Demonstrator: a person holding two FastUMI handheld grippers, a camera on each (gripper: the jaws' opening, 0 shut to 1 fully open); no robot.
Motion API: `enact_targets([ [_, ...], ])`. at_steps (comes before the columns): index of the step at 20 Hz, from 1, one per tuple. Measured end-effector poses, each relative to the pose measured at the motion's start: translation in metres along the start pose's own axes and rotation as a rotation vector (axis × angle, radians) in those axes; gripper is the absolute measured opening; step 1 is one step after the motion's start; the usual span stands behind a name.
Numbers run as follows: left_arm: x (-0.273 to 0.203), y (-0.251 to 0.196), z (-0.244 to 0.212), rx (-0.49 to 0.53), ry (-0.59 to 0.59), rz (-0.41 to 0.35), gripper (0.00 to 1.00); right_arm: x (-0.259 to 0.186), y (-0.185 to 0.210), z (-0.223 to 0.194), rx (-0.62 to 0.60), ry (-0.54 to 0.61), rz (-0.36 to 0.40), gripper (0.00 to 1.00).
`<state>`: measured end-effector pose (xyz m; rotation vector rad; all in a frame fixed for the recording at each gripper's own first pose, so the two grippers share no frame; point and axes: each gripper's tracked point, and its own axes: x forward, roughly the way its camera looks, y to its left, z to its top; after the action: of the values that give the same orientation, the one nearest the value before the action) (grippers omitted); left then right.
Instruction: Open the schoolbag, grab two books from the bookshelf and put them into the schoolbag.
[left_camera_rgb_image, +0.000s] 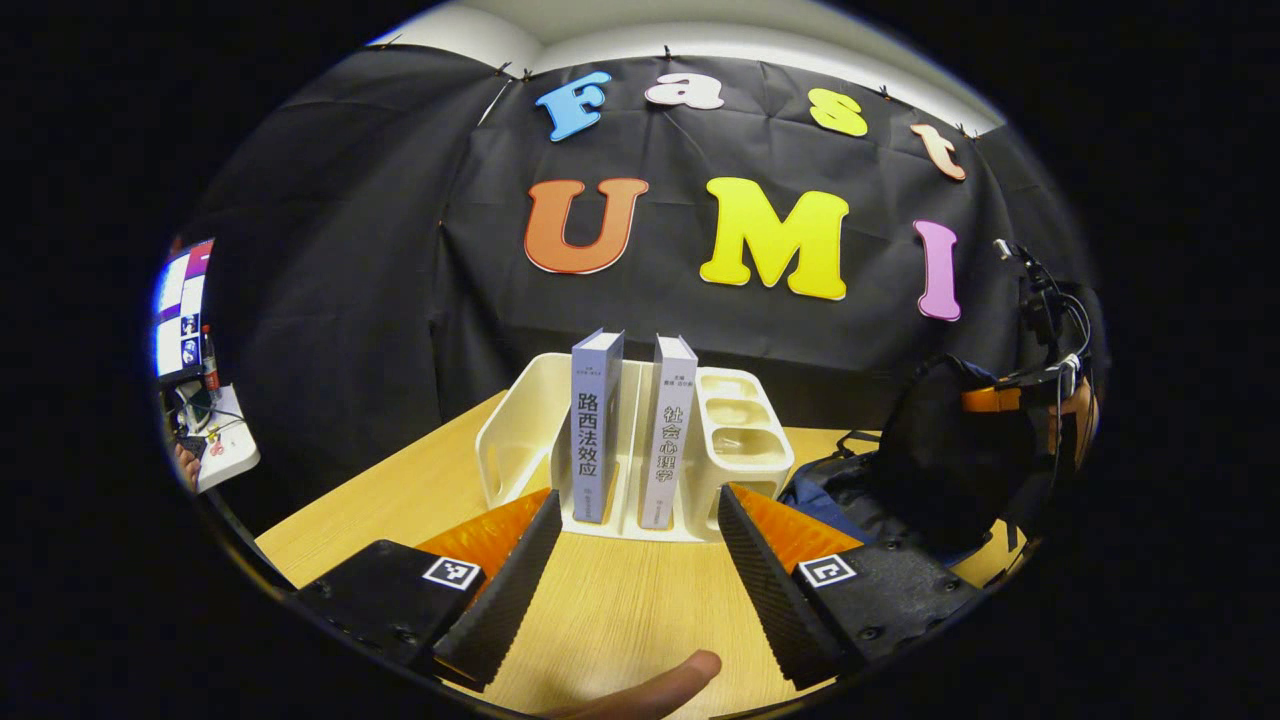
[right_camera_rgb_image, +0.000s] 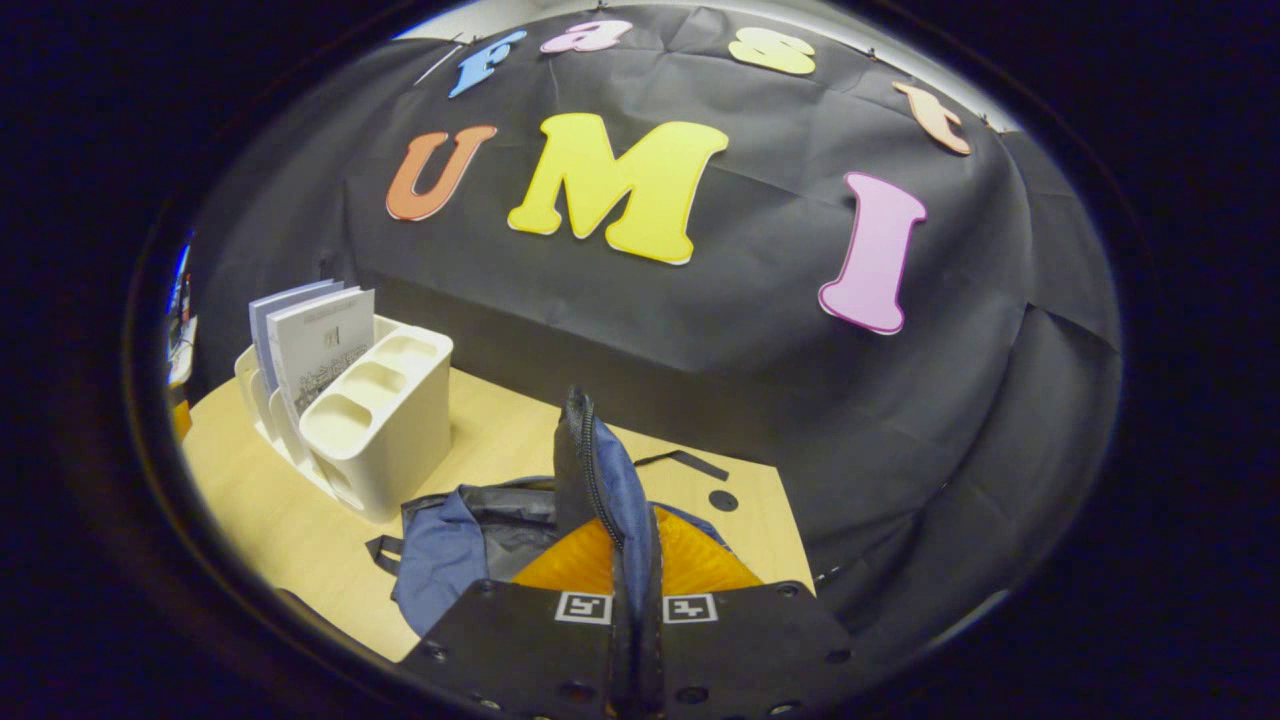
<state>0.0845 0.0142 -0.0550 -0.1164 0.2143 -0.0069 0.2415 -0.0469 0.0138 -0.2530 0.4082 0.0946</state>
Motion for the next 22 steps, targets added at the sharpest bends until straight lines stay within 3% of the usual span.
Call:
enact_targets([
  [10, 0.062, -0.03, 0.053, 0.064, 0.008, -0.031, 0.98, -0.003, -0.054, 0.011, 0.022, -0.033, 0.057, 0.03],
  [16, 0.11, -0.034, 0.088, 0.055, 0.074, -0.019, 0.98, -0.001, -0.063, 0.011, 0.025, -0.055, 0.081, 0.03],
  [22, 0.163, -0.044, 0.122, 0.035, 0.171, -0.063, 0.98, -0.005, -0.075, 0.006, 0.044, -0.07, 0.089, 0.04],
])
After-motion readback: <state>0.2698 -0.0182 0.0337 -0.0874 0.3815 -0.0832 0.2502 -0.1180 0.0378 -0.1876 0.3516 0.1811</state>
